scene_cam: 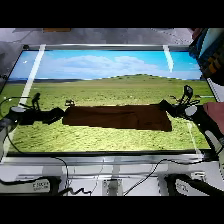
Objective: Fold the clothes and pants, and hang the long-sleeved shirts on hangers.
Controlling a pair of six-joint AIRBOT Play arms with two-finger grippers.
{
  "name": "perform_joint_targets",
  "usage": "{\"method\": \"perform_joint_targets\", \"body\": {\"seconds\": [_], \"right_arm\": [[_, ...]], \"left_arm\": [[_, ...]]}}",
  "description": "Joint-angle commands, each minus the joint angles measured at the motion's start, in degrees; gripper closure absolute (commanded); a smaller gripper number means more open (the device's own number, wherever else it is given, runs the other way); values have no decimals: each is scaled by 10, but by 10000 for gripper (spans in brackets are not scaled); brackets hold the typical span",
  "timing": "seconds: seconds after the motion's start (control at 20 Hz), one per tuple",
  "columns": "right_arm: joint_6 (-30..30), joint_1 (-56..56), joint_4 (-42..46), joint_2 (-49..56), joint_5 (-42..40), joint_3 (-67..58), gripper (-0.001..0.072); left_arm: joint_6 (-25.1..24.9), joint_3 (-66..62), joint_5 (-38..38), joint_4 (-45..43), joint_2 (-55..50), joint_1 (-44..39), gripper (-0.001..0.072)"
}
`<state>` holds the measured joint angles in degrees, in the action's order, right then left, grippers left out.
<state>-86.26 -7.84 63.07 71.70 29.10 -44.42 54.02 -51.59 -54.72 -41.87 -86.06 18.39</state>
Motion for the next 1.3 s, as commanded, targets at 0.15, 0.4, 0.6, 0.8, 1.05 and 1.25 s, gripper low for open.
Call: {"method": "perform_joint_targets", "body": {"seconds": [0.15,0.4,0.6,0.8,1.05,1.25], "right_arm": [[0,0,-14,0,30,0,36],[36,6,-14,0,96,-20,334],[73,51,-16,0,144,-83,658],[62,140,-19,7,98,-95,700],[43,289,-72,86,-35,-113,701],[42,388,-92,211,-42,-226,701]], "left_arm": [[-40,-54,-10,2,-92,-103,200],[-44,-114,-42,-1,-74,-120,691],[-43,-173,-74,-1,-8,-121,692],[-30,-177,-110,-1,78,-129,692],[8,-177,-135,2,163,-162,692],[88,-177,-135,4,187,-206,691]]}}
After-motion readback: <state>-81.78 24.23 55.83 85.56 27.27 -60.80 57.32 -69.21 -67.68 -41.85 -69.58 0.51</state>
